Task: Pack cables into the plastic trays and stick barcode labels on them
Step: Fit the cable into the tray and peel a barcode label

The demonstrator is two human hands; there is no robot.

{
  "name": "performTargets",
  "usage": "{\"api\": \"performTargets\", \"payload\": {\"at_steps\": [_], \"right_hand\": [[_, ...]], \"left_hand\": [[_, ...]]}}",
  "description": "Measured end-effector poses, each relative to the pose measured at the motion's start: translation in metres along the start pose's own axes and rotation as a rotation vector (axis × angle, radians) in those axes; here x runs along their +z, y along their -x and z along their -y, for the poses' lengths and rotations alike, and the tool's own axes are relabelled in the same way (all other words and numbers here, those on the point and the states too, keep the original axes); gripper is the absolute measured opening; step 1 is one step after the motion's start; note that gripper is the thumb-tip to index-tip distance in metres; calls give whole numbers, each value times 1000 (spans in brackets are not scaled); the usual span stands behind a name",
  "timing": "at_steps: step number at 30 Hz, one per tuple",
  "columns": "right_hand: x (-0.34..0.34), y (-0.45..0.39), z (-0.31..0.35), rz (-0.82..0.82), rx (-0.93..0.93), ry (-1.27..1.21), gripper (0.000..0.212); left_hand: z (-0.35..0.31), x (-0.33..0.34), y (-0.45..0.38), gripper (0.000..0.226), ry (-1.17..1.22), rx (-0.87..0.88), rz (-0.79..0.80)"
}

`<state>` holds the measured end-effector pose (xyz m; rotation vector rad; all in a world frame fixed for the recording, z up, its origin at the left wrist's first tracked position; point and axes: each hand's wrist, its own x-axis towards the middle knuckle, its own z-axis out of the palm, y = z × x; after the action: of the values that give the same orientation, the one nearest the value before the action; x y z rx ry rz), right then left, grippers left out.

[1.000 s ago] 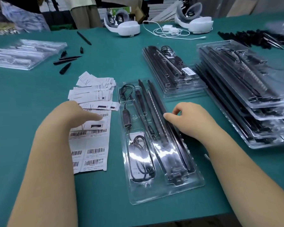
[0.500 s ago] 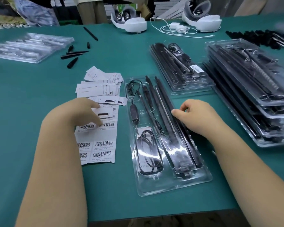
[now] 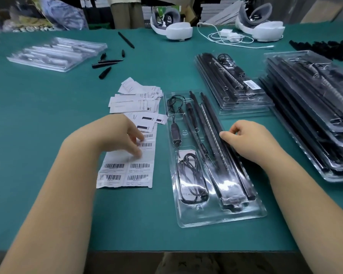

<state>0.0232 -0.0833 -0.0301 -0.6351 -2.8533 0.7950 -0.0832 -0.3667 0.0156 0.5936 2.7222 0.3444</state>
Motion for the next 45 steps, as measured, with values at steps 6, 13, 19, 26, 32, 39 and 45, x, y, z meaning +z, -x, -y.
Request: {"api": "performTargets", "payload": {"at_steps": [6, 13, 19, 26, 32, 39, 45], "right_hand": [[4, -1, -2, -14, 22, 21, 29], [4, 1, -2, -13, 29, 26, 29], [3, -1, -1, -10, 34, 46, 30], [3, 0, 0, 10, 26, 36, 29], [1, 1, 0, 14, 17, 19, 29], [1, 2, 1, 28, 16, 23, 28], [0, 4, 2, 39, 15, 28, 28]], "left_hand": [[-5, 35, 8, 56, 92, 109, -153], [-17, 36, 3, 40, -20, 51, -205], [-22, 35, 1, 26, -96, 56, -227], [-20, 35, -1, 16, -122, 110, -257], [-7, 36, 1, 10, 74, 148, -250], [2, 41, -3, 20, 228, 141, -110], [2, 40, -3, 13, 228, 151, -89]]}}
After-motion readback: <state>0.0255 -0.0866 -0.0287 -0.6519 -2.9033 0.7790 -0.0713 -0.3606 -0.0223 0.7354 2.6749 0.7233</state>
